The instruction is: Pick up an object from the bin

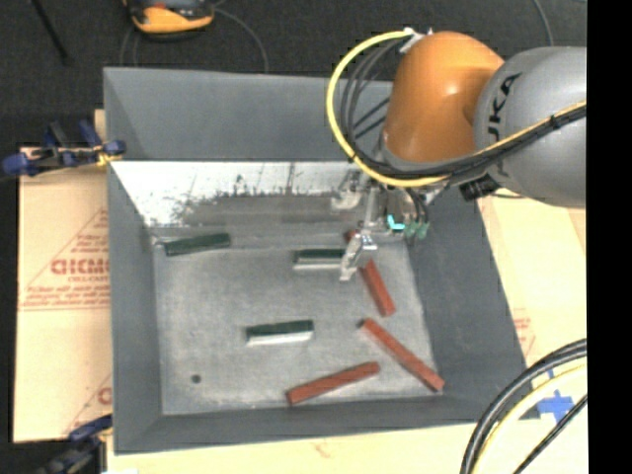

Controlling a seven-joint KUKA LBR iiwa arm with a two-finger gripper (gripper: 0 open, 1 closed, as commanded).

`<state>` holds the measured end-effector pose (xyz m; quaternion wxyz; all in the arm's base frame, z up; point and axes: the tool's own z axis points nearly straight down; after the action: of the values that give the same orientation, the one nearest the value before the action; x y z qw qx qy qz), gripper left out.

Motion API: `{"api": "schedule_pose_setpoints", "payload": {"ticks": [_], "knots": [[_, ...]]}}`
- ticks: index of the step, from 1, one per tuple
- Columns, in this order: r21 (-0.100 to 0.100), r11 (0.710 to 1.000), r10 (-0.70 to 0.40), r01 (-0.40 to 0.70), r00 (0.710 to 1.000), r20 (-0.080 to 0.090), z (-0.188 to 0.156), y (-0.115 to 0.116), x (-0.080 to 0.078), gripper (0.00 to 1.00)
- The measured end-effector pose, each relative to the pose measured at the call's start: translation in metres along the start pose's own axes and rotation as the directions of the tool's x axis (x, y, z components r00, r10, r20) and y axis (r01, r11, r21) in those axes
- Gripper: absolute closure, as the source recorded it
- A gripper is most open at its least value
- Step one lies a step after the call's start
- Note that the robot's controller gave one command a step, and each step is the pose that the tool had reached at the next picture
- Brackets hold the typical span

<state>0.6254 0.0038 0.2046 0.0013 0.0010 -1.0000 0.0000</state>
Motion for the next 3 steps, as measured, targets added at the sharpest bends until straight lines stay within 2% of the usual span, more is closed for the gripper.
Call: {"api": "schedule_pose_setpoints", "payload": {"ticks": [1, 2, 3], "knots": [[0.0, 1.0, 0.0, 0.0, 1.0, 0.008, -0.004, 0.0, -0.002, 0.0], [0.002, 0.999, -0.054, 0.054, 0.998, 0.015, 0.039, -0.007, -0.011, 0.0], [0.0, 0.994, -0.11, 0.11, 0.994, 0.002, 0.124, -0.011, -0.025, 1.0]]}}
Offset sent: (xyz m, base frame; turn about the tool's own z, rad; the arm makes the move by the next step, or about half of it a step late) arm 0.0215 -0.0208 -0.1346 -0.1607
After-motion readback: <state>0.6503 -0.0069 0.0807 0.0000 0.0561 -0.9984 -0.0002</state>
